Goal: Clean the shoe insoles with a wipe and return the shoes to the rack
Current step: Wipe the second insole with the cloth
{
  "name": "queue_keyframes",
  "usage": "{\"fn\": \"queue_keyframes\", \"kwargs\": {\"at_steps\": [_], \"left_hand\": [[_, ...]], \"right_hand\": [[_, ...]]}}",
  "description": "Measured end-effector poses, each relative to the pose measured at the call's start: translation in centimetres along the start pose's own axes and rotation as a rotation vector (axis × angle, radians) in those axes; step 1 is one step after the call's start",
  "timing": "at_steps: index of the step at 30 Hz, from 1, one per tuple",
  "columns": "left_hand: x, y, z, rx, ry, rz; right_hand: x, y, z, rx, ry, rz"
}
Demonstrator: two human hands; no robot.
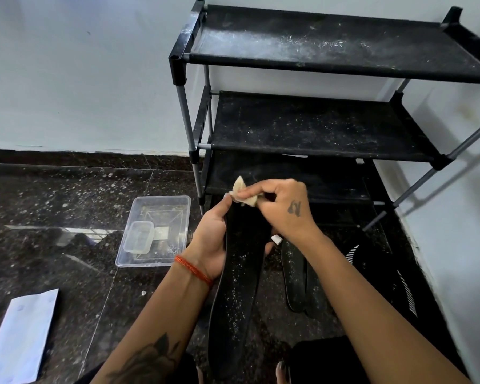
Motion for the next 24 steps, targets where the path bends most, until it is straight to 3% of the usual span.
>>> {"fn": "queue_keyframes", "kwargs": {"at_steps": [4, 13, 16, 19, 21, 24], "left_hand": [[-0.4, 0.1, 0.1, -0.005, -0.019, -0.011], [-0.2, -0.1, 0.3, -0.003, -0.009, -0.022], [-0.5, -0.2, 0.3, 0.000, 0.005, -0.047], [-0.6, -0.4, 0.3, 0.019, 0.044, -0.054], [-0.6, -0.5, 0.4, 0.023, 0.031, -0.036], [-0.6, -0.4, 0.5, 0.008, 0.004, -0.028]], "right_hand": [[-2.0, 0.0, 3.3, -0.211, 0.125, -0.069], [0.1, 0.2, -0.8, -0.069, 0.076, 0.054], [1.8, 0.6, -2.1, 0.053, 0.009, 0.144], [1.3, 0.8, -2.3, 0.209, -0.052, 0.093], [0.4, 0.6, -0.7, 0.145, -0.049, 0.051], [-0.6, 0.4, 2.3, -0.121, 0.023, 0.012]]}}
Point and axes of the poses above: each hand's wrist, its own y-axis away from the middle knuckle, its own z-axis out of the back of the hand, x = y × z, the point moved 10 cm from there along -y, towards the middle knuckle, and after that the axes turned 8 degrees about z, right-handed, at the moved point
